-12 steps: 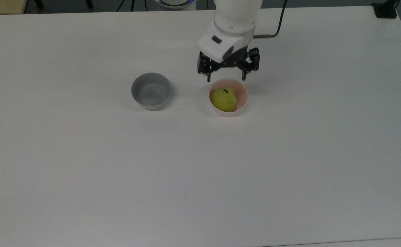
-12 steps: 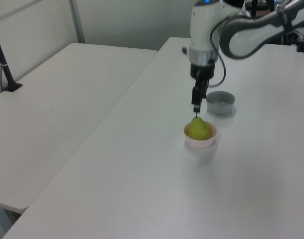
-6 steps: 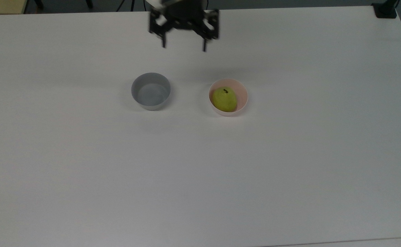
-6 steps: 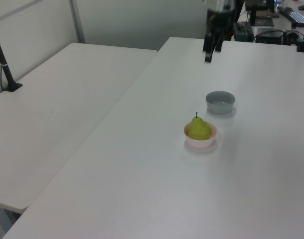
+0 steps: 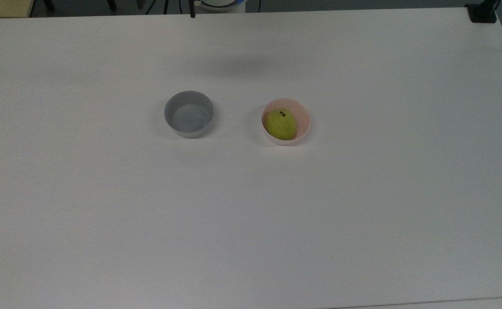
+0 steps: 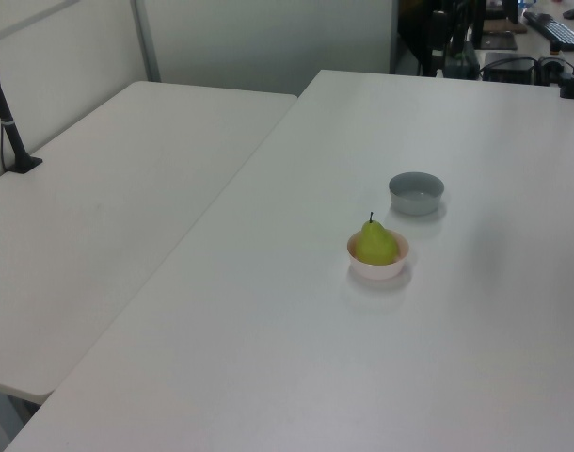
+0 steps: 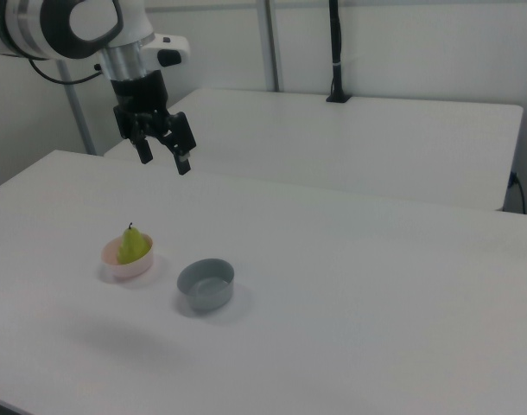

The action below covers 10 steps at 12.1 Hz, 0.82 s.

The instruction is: Place the pear in the bowl

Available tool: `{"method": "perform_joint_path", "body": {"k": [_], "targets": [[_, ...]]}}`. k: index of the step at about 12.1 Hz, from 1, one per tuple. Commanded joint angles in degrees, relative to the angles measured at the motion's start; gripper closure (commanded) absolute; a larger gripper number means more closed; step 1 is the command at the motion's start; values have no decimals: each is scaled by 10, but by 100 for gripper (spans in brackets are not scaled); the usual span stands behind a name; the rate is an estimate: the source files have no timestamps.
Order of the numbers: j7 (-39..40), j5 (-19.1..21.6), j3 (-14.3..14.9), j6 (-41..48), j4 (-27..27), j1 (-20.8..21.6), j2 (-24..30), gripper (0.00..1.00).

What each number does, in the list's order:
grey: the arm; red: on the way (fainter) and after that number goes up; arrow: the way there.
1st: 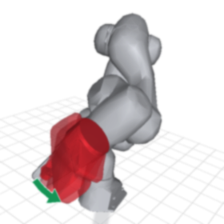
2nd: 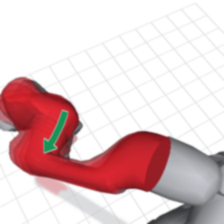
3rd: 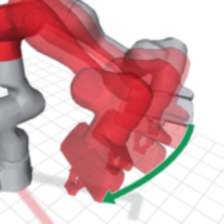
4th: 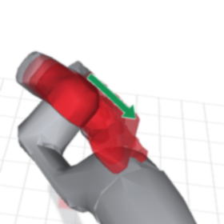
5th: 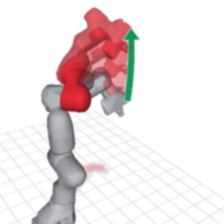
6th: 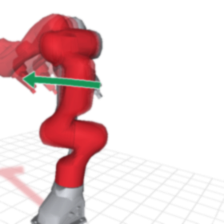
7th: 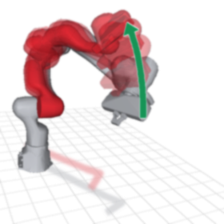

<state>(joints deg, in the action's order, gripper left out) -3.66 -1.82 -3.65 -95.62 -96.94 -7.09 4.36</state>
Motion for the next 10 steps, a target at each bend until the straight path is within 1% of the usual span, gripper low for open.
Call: {"method": "perform_joint_path", "body": {"k": [1, 3, 6, 10], "targets": [[113, 14, 10, 5, 16, -18, -10, 0], [128, 16, 16, -12, 32, -18, -31, 0], [125, 37, 20, -34, 29, -17, -31, 0], [122, 37, 21, -37, 28, -12, -34, 0]]}}
